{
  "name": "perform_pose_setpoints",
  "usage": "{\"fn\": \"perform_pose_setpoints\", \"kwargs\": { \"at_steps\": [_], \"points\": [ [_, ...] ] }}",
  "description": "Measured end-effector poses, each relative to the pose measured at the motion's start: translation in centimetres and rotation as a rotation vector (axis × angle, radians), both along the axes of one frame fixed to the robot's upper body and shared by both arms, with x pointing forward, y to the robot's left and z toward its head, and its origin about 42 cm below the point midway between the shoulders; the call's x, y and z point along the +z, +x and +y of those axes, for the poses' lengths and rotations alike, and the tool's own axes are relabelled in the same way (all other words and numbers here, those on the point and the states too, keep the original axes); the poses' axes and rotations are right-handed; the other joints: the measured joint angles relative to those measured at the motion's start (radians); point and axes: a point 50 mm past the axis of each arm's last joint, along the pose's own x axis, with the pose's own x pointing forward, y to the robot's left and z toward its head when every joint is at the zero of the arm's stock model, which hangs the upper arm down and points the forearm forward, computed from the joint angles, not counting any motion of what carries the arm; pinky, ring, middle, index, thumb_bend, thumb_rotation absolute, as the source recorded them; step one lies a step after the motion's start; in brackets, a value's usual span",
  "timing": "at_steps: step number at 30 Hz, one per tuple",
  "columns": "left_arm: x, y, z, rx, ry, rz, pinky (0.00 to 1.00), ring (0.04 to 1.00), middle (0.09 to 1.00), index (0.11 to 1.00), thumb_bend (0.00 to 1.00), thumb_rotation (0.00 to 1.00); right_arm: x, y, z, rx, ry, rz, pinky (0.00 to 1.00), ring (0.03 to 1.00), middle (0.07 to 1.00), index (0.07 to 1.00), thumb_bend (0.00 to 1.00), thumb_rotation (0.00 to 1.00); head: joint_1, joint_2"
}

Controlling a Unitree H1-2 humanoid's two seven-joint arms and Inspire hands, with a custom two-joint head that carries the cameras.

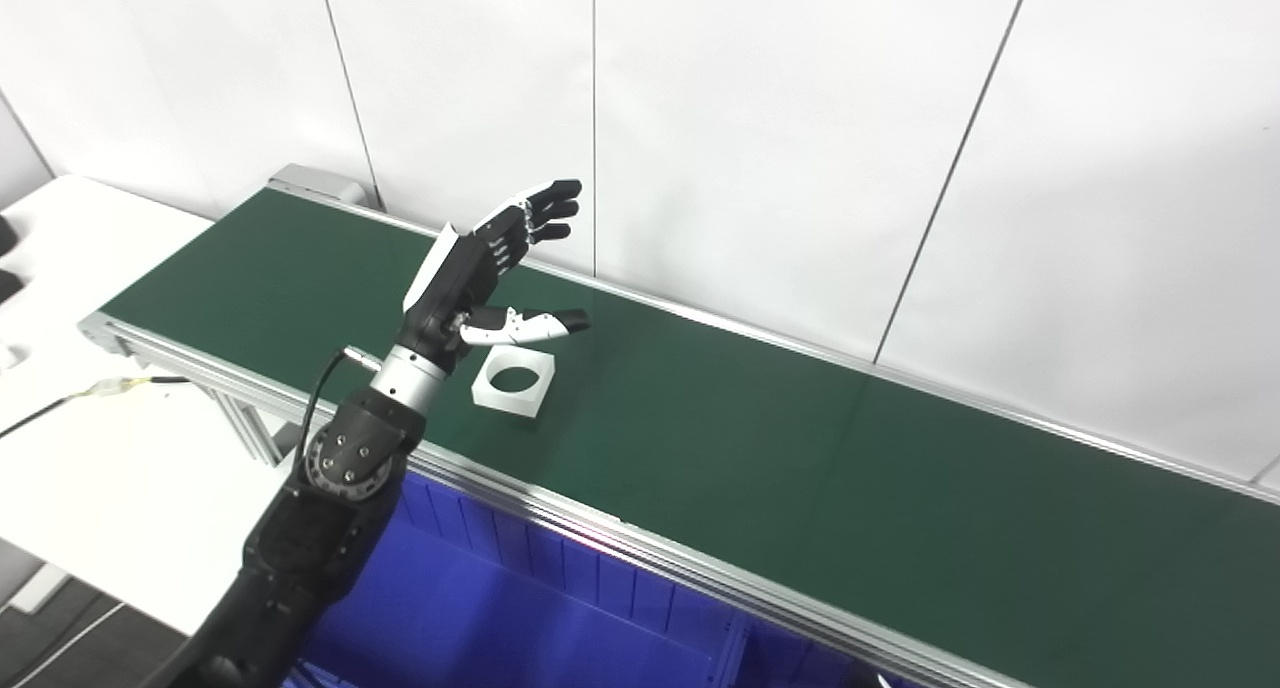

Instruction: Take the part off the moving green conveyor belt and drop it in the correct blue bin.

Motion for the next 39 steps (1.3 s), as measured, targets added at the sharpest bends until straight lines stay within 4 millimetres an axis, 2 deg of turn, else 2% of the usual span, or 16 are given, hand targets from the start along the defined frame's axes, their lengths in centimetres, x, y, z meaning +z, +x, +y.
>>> {"fn": "perform_pose_setpoints", "kwargs": {
  "at_steps": [4,9,12,14,18,21,22,24,27,31,32,39],
  "points": [
    [-0.5,0.8,1.1,-0.023,0.076,0.057,0.91,0.926,0.954,0.890,0.87,0.12,0.0,0.0,0.0,-0.002,0.000,-0.002,0.63,0.742,0.803,0.823,0.63,0.00,-0.012,-0.003],
    [-0.8,1.9,1.1,-0.052,0.109,0.097,0.99,0.976,0.979,0.903,0.90,0.12,0.1,0.4,0.3,-0.010,-0.001,-0.009,0.63,0.731,0.795,0.819,0.63,0.03,-0.043,-0.006],
    [-1.0,2.8,0.8,-0.090,0.130,0.129,0.99,0.980,0.975,0.896,0.91,0.12,0.2,0.6,0.4,-0.010,0.000,-0.013,0.63,0.727,0.792,0.817,0.64,0.02,-0.057,-0.008],
    [-1.3,3.3,0.5,-0.109,0.151,0.155,0.98,0.980,0.984,0.916,0.90,0.17,0.1,0.6,0.4,-0.011,-0.001,-0.009,0.62,0.723,0.788,0.814,0.64,0.02,-0.066,-0.011],
    [-2.7,4.4,-0.1,-0.127,0.255,0.231,0.98,0.979,0.977,0.909,0.91,0.11,0.0,0.6,0.4,-0.011,-0.007,-0.008,0.62,0.721,0.787,0.810,0.65,0.01,-0.084,-0.014],
    [-4.0,5.0,-0.3,-0.107,0.310,0.279,0.96,0.988,0.986,0.920,0.96,0.12,0.0,0.6,0.4,-0.022,-0.013,-0.015,0.63,0.726,0.788,0.810,0.67,0.01,-0.109,-0.022],
    [-4.3,5.1,-0.4,-0.104,0.336,0.288,0.94,0.996,0.995,0.953,0.98,0.14,0.0,0.6,0.4,-0.026,-0.014,-0.016,0.63,0.728,0.789,0.811,0.67,0.02,-0.109,-0.022],
    [-4.9,5.5,-0.5,-0.124,0.431,0.327,0.91,0.996,0.998,0.954,0.99,0.15,0.1,0.7,0.5,-0.026,-0.013,-0.018,0.63,0.730,0.790,0.812,0.67,0.02,-0.118,-0.020],
    [-4.9,6.2,-0.4,-0.181,0.585,0.374,0.90,1.000,1.000,0.972,1.00,0.25,0.2,0.8,0.5,-0.025,-0.016,-0.022,0.62,0.728,0.787,0.811,0.68,0.03,-0.130,-0.023],
    [-3.7,7.6,-1.0,-0.205,0.731,0.367,0.92,1.000,1.000,0.953,1.00,0.23,0.2,0.8,0.5,-0.031,-0.022,-0.027,0.62,0.724,0.784,0.808,0.69,0.02,-0.135,-0.025],
    [-3.6,7.8,-1.3,-0.206,0.757,0.358,0.97,1.000,1.000,0.964,1.00,0.23,0.2,0.9,0.5,-0.031,-0.022,-0.028,0.62,0.723,0.783,0.805,0.69,0.02,-0.137,-0.025],
    [-4.0,8.1,-2.6,-0.178,0.903,0.339,1.00,1.000,1.000,0.972,1.00,0.22,0.3,1.0,0.6,-0.035,-0.030,-0.037,0.62,0.720,0.783,0.803,0.70,0.03,-0.146,-0.029]
  ]
}}
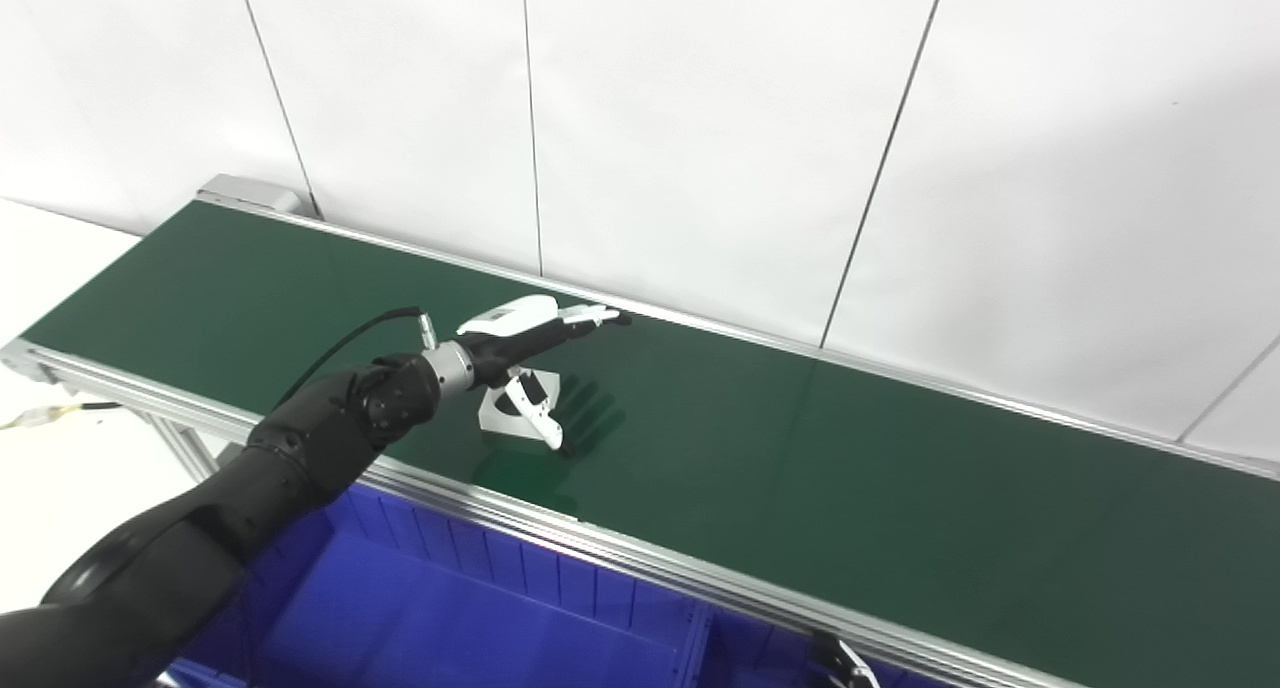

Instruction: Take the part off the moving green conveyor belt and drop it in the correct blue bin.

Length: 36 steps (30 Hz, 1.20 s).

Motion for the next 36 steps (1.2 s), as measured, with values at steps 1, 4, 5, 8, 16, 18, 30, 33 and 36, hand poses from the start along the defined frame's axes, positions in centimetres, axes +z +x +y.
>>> {"fn": "perform_pose_setpoints", "kwargs": {
  "at_steps": [1,4,5,8,16,18,30,33,36],
  "points": [
    [0.1,0.0,0.0,0.006,0.011,-0.004,1.00,1.000,1.000,0.973,1.00,0.22,0.0,0.0,0.0,-0.001,-0.002,-0.001,0.62,0.720,0.783,0.802,0.70,0.04,-0.002,0.002],
    [0.0,0.1,0.0,0.021,0.069,-0.024,1.00,1.000,1.000,0.958,1.00,0.24,0.0,0.0,0.0,-0.004,-0.003,-0.004,0.62,0.718,0.780,0.801,0.70,0.04,-0.002,0.003],
    [-0.1,0.1,-0.1,0.027,0.091,-0.025,1.00,1.000,1.000,0.949,1.00,0.24,0.0,0.0,0.1,-0.003,-0.003,-0.004,0.62,0.719,0.781,0.802,0.70,0.04,-0.003,0.003],
    [-0.1,0.0,-0.5,0.038,0.151,-0.033,1.00,1.000,1.000,0.930,1.00,0.20,0.0,0.0,0.1,-0.004,-0.003,-0.003,0.62,0.720,0.780,0.801,0.71,0.04,-0.006,0.008],
    [-0.3,-0.2,-0.7,0.052,0.283,-0.037,1.00,1.000,1.000,0.934,1.00,0.16,0.0,-0.1,0.2,-0.002,-0.002,-0.003,0.61,0.717,0.778,0.797,0.72,0.02,-0.009,0.015],
    [-0.3,-0.3,-0.6,0.061,0.299,-0.033,1.00,1.000,0.998,0.929,1.00,0.16,0.0,-0.1,0.2,-0.001,-0.002,-0.003,0.61,0.716,0.777,0.797,0.71,0.01,-0.012,0.018],
    [-0.4,-0.5,0.3,0.076,0.279,0.013,0.63,0.766,0.800,0.731,0.93,0.01,0.1,-0.4,0.5,0.002,0.001,-0.007,0.61,0.714,0.775,0.793,0.73,0.02,-0.028,0.032],
    [-0.7,-0.5,0.1,0.080,0.246,0.026,0.62,0.716,0.743,0.708,0.89,0.00,0.0,-0.7,0.4,-0.001,0.003,-0.002,0.61,0.718,0.776,0.793,0.73,0.02,-0.028,0.041],
    [-1.3,-0.5,0.3,0.102,0.155,0.021,0.54,0.575,0.636,0.647,0.85,0.00,-0.1,-1.0,0.3,-0.004,0.004,0.001,0.60,0.718,0.776,0.793,0.73,0.03,-0.025,0.043]
  ]
}}
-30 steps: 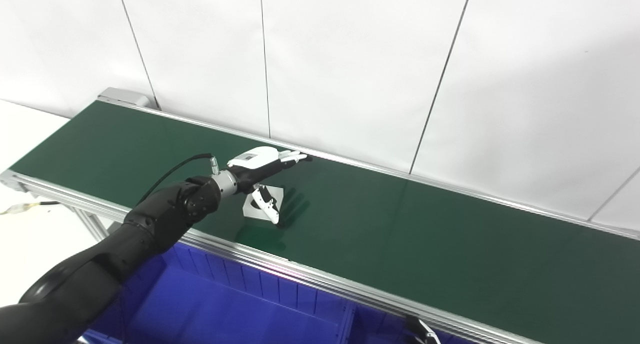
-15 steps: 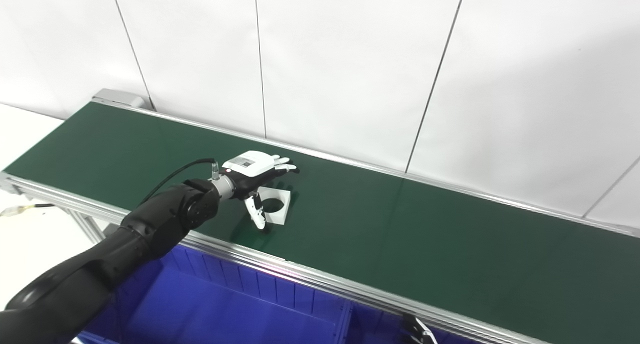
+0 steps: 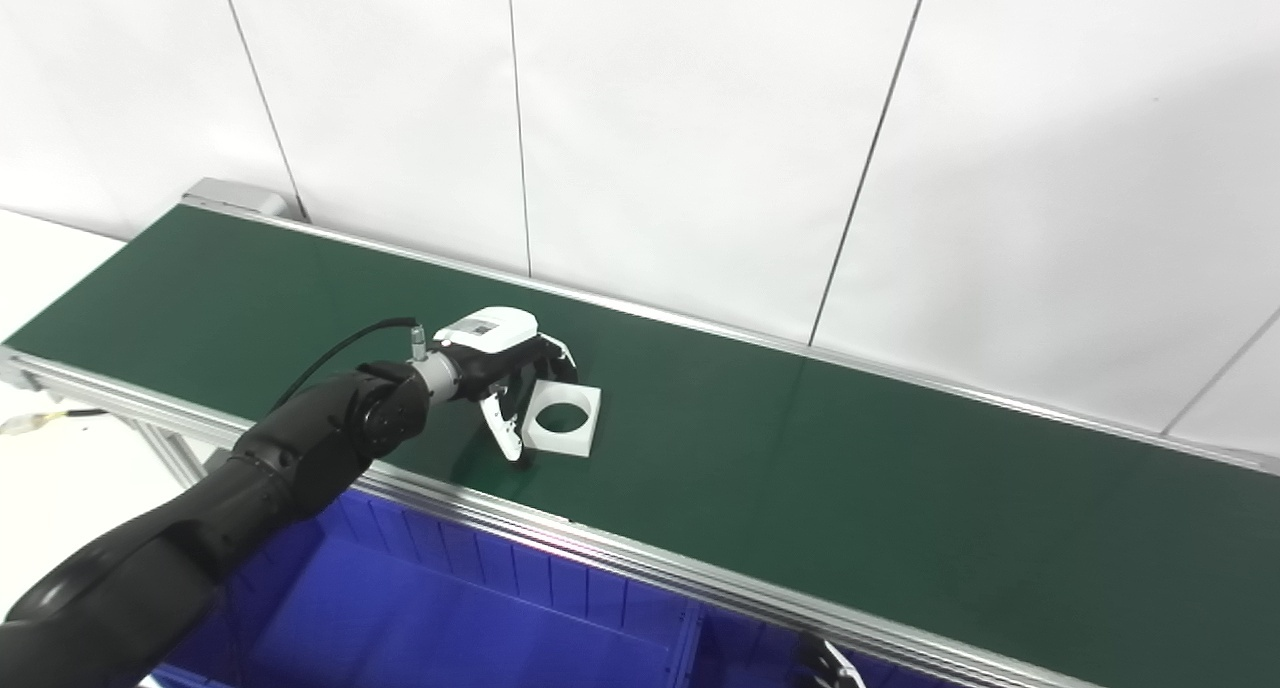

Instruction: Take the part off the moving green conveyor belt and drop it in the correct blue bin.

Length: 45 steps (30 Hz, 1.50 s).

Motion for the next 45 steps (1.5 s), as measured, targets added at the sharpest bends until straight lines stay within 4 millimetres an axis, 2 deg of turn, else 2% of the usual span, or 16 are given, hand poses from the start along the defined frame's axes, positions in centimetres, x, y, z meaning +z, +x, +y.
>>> {"fn": "perform_pose_setpoints", "kwargs": {
  "at_steps": [1,2,4,8,12,19,23,25,29,34,37,41,42,44,45],
  "points": [
    [-0.3,0.0,0.0,0.014,-0.049,-0.009,0.50,0.493,0.574,0.610,0.65,0.00,0.0,-0.1,0.0,-0.001,0.000,0.000,0.60,0.718,0.776,0.794,0.72,0.03,0.002,0.000],
    [-0.8,-0.1,0.0,0.023,-0.093,-0.027,0.49,0.465,0.550,0.587,0.58,0.00,0.0,-0.2,0.0,-0.001,0.000,0.000,0.60,0.718,0.777,0.795,0.72,0.03,0.002,0.000],
    [-1.9,-0.5,-0.1,0.045,-0.169,-0.062,0.46,0.446,0.526,0.552,0.52,0.00,0.0,-0.2,0.0,-0.004,-0.001,0.000,0.60,0.718,0.777,0.796,0.72,0.03,0.002,0.002],
    [-3.8,-1.7,-0.7,0.111,-0.348,-0.116,0.38,0.422,0.482,0.522,0.50,0.00,0.1,-0.2,-0.1,-0.006,0.000,-0.005,0.61,0.726,0.781,0.798,0.72,0.03,0.000,0.005],
    [-5.5,-3.2,-2.0,0.194,-0.505,-0.161,0.35,0.420,0.471,0.519,0.50,0.00,0.3,-0.2,-0.2,-0.009,0.001,-0.012,0.62,0.730,0.781,0.795,0.71,0.04,-0.001,0.008],
    [-6.2,-4.3,-2.9,0.245,-0.624,-0.186,0.35,0.430,0.476,0.506,0.50,0.00,0.2,-0.4,-0.4,-0.018,-0.002,-0.012,0.63,0.728,0.781,0.793,0.71,0.02,-0.005,0.005],
    [-6.3,-5.8,-3.4,0.220,-0.682,-0.174,0.35,0.428,0.476,0.505,0.50,0.00,0.2,-0.4,-0.4,-0.027,-0.006,-0.015,0.63,0.727,0.778,0.791,0.70,0.03,-0.008,0.003],
    [-5.9,-6.8,-3.8,0.187,-0.710,-0.181,0.35,0.426,0.475,0.509,0.50,0.00,0.3,-0.3,-0.4,-0.028,-0.007,-0.017,0.63,0.728,0.779,0.791,0.70,0.03,-0.008,0.002],
    [-3.8,-8.0,-4.3,0.112,-0.767,-0.228,0.33,0.419,0.475,0.515,0.50,0.00,0.3,-0.3,-0.3,-0.021,-0.011,-0.020,0.63,0.727,0.778,0.792,0.70,0.02,-0.008,0.003],
    [1.2,-9.8,-4.3,-0.013,-0.904,-0.311,0.33,0.429,0.470,0.504,0.50,0.00,0.3,-0.5,0.0,-0.015,-0.010,-0.019,0.63,0.729,0.778,0.788,0.70,0.01,-0.023,0.012],
    [3.0,-11.5,-4.7,-0.099,-0.939,-0.304,0.33,0.433,0.468,0.498,0.50,0.00,0.3,-0.5,0.1,-0.015,-0.006,-0.018,0.63,0.727,0.776,0.787,0.71,0.00,-0.031,0.015],
    [4.8,-14.9,-5.8,-0.188,-1.028,-0.247,0.33,0.417,0.467,0.502,0.50,0.00,0.1,-0.9,0.1,-0.017,-0.005,-0.012,0.63,0.729,0.778,0.791,0.70,0.03,-0.049,0.028],
    [4.9,-15.4,-6.0,-0.195,-1.043,-0.230,0.37,0.424,0.463,0.501,0.50,0.00,0.1,-1.0,0.1,-0.017,-0.005,-0.009,0.64,0.732,0.782,0.790,0.70,0.02,-0.060,0.035],
    [4.7,-16.1,-6.0,-0.184,-1.046,-0.201,0.39,0.427,0.462,0.500,0.50,0.00,0.1,-1.0,0.1,-0.015,-0.005,-0.009,0.65,0.733,0.783,0.790,0.70,0.02,-0.066,0.041],
    [4.5,-16.3,-5.9,-0.180,-1.042,-0.190,0.35,0.420,0.463,0.501,0.50,0.00,0.1,-1.0,0.2,-0.013,-0.003,-0.009,0.65,0.736,0.785,0.792,0.70,0.03,-0.075,0.049]
  ]
}}
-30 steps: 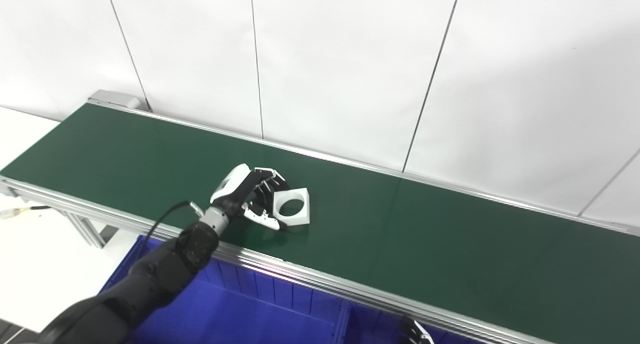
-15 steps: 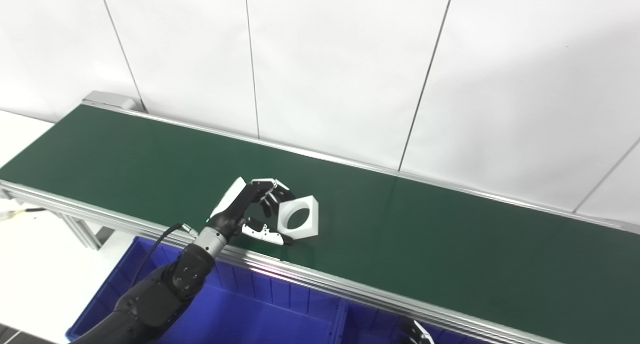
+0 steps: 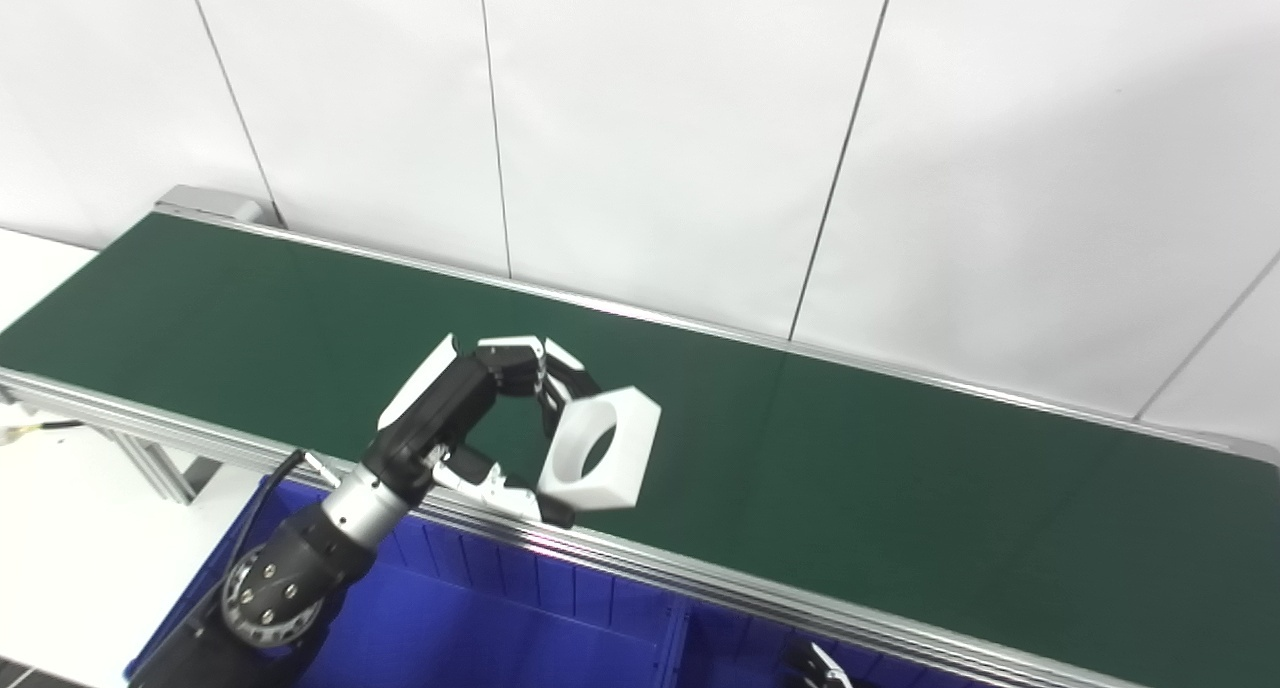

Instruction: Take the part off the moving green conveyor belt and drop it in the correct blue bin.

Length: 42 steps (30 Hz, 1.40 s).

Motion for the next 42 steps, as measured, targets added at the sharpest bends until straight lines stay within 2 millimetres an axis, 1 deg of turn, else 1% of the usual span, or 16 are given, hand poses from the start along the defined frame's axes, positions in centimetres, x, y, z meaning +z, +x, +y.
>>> {"fn": "perform_pose_setpoints", "kwargs": {
  "at_steps": [2,4,5,6,8,9,10,14,21,23,27,28,33,36,41,42],
  "points": [
    [-0.1,-0.6,0.3,0.007,0.001,0.011,0.31,0.414,0.467,0.507,0.50,0.00,0.1,-0.1,0.0,0.002,0.005,-0.001,0.65,0.739,0.787,0.794,0.70,0.04,0.000,0.000],
    [-0.1,-1.1,0.4,0.002,-0.001,0.010,0.29,0.410,0.471,0.513,0.50,0.00,0.1,-0.3,0.0,0.001,0.009,0.001,0.66,0.742,0.789,0.796,0.69,0.04,-0.029,0.032],
    [-0.2,-1.3,0.4,-0.002,-0.003,0.016,0.28,0.410,0.471,0.511,0.50,0.00,0.1,-0.5,0.0,0.001,0.012,0.001,0.66,0.741,0.787,0.795,0.69,0.04,-0.031,0.034],
    [-0.4,-1.6,0.5,-0.005,-0.001,0.026,0.28,0.411,0.471,0.504,0.50,0.00,0.3,-0.7,0.1,0.004,0.016,-0.002,0.65,0.737,0.782,0.793,0.69,0.03,-0.040,0.049],
    [-1.0,-2.1,0.5,-0.012,0.002,0.048,0.29,0.413,0.474,0.506,0.50,0.00,0.4,-0.8,0.3,0.008,0.019,-0.005,0.66,0.736,0.782,0.794,0.69,0.04,-0.040,0.049],
    [-1.3,-2.4,0.4,-0.021,0.004,0.060,0.29,0.414,0.475,0.508,0.50,0.00,0.4,-0.8,0.3,0.009,0.021,-0.003,0.66,0.736,0.782,0.795,0.68,0.04,-0.051,0.066],
    [-1.6,-2.7,0.4,-0.027,0.006,0.072,0.29,0.414,0.476,0.509,0.50,0.00,0.4,-0.9,0.4,0.009,0.023,-0.002,0.66,0.738,0.785,0.797,0.68,0.04,-0.051,0.066],
    [-2.7,-3.6,0.5,-0.037,0.054,0.118,0.30,0.416,0.474,0.508,0.50,0.00,1.1,-0.9,0.7,0.016,0.039,-0.023,0.65,0.745,0.788,0.799,0.67,0.06,-0.058,0.117],
    [-4.7,-3.6,0.9,-0.022,0.134,0.208,0.34,0.433,0.469,0.502,0.50,0.00,1.7,-0.9,0.8,0.022,0.037,-0.045,0.65,0.742,0.785,0.795,0.68,0.06,-0.054,0.155],
    [-5.4,-3.7,1.1,-0.018,0.142,0.245,0.36,0.441,0.466,0.503,0.50,0.00,1.8,-1.1,0.7,0.018,0.042,-0.046,0.65,0.740,0.783,0.794,0.68,0.07,-0.061,0.195],
    [-5.9,-3.8,1.5,-0.018,0.188,0.266,0.38,0.448,0.464,0.500,0.50,0.00,2.2,-1.2,0.8,0.018,0.055,-0.050,0.65,0.742,0.787,0.798,0.68,0.07,-0.063,0.206],
    [-6.1,-3.8,1.6,-0.013,0.200,0.273,0.39,0.448,0.464,0.500,0.50,0.00,2.3,-1.1,0.8,0.017,0.056,-0.052,0.65,0.743,0.789,0.799,0.68,0.07,-0.065,0.219],
    [-6.9,-3.9,2.0,0.015,0.247,0.309,0.34,0.433,0.472,0.502,0.50,0.00,3.0,-1.2,1.0,0.020,0.055,-0.077,0.64,0.743,0.787,0.798,0.68,0.08,-0.063,0.238],
    [-7.0,-3.9,2.0,0.019,0.275,0.310,0.33,0.421,0.474,0.508,0.50,0.00,3.2,-1.3,1.1,0.023,0.058,-0.079,0.63,0.734,0.781,0.792,0.68,0.06,-0.060,0.268],
    [-7.2,-3.8,2.0,0.028,0.341,0.325,0.32,0.411,0.479,0.520,0.50,0.00,3.6,-1.2,1.2,0.019,0.060,-0.090,0.63,0.735,0.782,0.791,0.69,0.05,-0.060,0.270],
    [-7.2,-3.8,2.0,0.030,0.348,0.328,0.32,0.410,0.481,0.519,0.50,0.00,3.6,-1.2,1.1,0.020,0.058,-0.089,0.63,0.736,0.783,0.791,0.69,0.05,-0.064,0.285]
  ]
}}
